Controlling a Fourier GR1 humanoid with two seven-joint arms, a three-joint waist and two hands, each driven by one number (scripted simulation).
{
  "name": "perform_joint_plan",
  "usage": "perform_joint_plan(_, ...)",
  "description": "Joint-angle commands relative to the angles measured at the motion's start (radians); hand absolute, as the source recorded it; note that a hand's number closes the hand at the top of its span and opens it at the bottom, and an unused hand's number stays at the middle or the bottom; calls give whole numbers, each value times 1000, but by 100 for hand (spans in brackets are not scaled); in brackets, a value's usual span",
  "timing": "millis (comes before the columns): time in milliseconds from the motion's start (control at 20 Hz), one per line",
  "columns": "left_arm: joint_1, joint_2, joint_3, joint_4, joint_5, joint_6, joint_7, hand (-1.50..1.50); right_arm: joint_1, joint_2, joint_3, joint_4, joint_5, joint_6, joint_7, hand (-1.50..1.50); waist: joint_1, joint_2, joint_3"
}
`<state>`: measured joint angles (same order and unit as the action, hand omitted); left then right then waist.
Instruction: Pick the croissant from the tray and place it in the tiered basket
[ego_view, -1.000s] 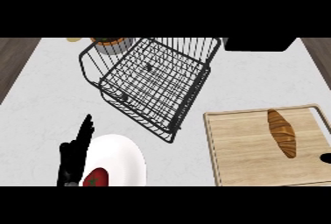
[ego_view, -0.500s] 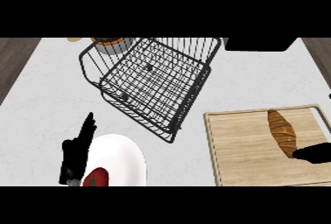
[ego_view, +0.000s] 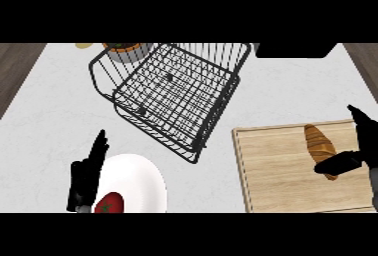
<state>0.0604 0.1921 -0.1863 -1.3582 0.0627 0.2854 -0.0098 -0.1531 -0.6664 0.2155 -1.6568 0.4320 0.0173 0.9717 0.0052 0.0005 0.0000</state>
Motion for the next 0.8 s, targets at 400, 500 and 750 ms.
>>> perform_joint_plan(400,39,7,50,30,-1,-51,-60,0,-33,113,41,115,75,160,105,-150,-1,0,-1)
perform_joint_plan(500,71,-27,2,-88,-39,-13,30,0,-67,100,-45,155,48,211,50,-150,0,-1,0)
perform_joint_plan(750,6,-24,61,41,-30,-64,-42,0,-126,172,-43,196,92,241,83,-150,-2,0,0)
